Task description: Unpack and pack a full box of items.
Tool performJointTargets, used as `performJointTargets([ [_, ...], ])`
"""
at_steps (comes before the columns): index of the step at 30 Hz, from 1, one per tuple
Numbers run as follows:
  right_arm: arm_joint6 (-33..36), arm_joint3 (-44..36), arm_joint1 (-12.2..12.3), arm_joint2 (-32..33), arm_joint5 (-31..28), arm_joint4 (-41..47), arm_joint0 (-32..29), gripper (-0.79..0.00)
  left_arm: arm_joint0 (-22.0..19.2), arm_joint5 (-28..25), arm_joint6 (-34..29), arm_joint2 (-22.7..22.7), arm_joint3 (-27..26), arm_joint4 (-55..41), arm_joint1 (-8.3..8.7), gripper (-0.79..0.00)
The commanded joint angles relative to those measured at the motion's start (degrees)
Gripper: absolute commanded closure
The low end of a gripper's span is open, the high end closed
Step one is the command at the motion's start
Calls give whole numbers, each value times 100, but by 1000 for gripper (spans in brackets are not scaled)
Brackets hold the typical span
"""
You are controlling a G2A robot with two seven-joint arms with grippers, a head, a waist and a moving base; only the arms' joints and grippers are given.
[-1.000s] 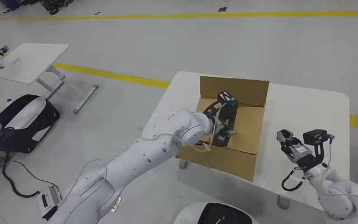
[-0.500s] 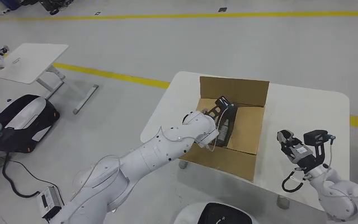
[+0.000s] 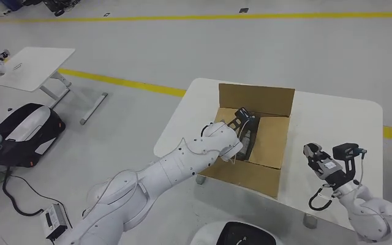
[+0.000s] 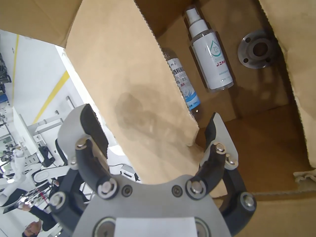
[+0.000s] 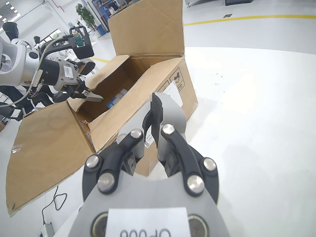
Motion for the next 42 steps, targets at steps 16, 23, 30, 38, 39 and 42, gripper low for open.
performJointTargets([
  [16, 24, 6, -13, 13, -15, 24, -2, 0, 332, 12, 51, -565, -413, 591, 0, 0],
  [23, -19, -65, -10, 100, 6, 102, -23, 0, 768, -219, 134, -1416, -1246, -60, 158, 0],
  [30, -52, -317, 44, 533, 2, 379, -173, 0, 1267, -407, 11, -2166, -2165, -766, 286, 0],
  [38, 269, -702, 93, 808, -104, 724, -362, 0, 1709, -666, -92, -2792, -2613, -1516, 383, 0],
  [39, 315, -689, 92, 776, -110, 708, -358, 0, 1737, -676, -84, -2838, -2611, -1537, 391, 0],
  [42, 531, -572, 80, 631, -62, 701, -293, 0, 1761, -671, -57, -2906, -2530, -1316, 415, -529],
])
